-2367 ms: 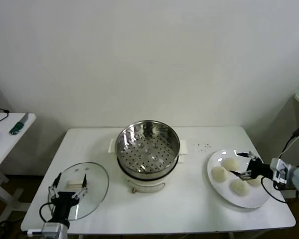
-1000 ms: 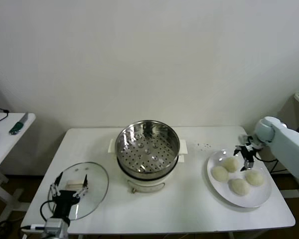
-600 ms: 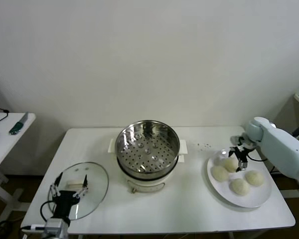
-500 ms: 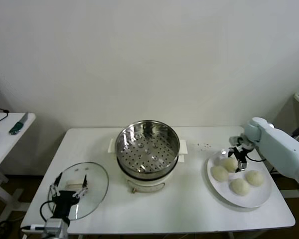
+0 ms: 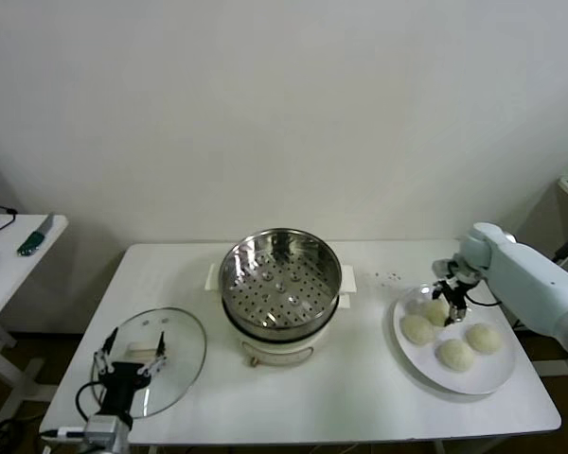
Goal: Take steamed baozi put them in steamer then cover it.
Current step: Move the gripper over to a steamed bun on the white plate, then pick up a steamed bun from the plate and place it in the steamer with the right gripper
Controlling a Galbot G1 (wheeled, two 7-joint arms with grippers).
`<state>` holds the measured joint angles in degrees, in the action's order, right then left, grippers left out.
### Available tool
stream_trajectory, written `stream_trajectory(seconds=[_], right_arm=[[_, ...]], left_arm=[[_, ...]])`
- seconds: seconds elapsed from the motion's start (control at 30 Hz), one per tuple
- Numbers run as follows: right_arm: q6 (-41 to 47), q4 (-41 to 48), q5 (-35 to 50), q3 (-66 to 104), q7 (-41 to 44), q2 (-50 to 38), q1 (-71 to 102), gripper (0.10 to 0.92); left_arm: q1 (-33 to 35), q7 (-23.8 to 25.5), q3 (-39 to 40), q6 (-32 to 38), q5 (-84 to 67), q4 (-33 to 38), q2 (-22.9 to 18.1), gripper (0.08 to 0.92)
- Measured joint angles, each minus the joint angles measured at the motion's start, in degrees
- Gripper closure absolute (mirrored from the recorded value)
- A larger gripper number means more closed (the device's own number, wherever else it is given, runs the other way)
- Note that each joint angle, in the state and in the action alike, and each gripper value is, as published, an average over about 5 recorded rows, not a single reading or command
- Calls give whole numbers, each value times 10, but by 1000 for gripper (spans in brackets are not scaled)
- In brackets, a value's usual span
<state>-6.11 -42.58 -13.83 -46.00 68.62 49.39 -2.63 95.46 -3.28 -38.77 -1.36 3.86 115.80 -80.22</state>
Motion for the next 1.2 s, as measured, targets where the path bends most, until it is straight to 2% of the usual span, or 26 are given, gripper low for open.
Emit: stream_trajectory(seconds=[0.33, 0.7, 0.9, 1.2], right_arm=[[-32, -40, 72, -106, 14, 7, -124, 330], [-104, -119, 126, -229, 22, 77, -281, 333], [-163, -154, 98, -248, 16, 138, -313, 331], [-255, -169, -3, -234, -3, 227, -311, 330]], left_arm=[[7, 1, 2, 3, 5, 4, -1, 177], [13, 9, 9, 9, 8, 12, -6, 177], [14, 9, 8, 10, 9, 14, -8, 177], [11, 10, 6, 10, 9, 15, -12, 177]])
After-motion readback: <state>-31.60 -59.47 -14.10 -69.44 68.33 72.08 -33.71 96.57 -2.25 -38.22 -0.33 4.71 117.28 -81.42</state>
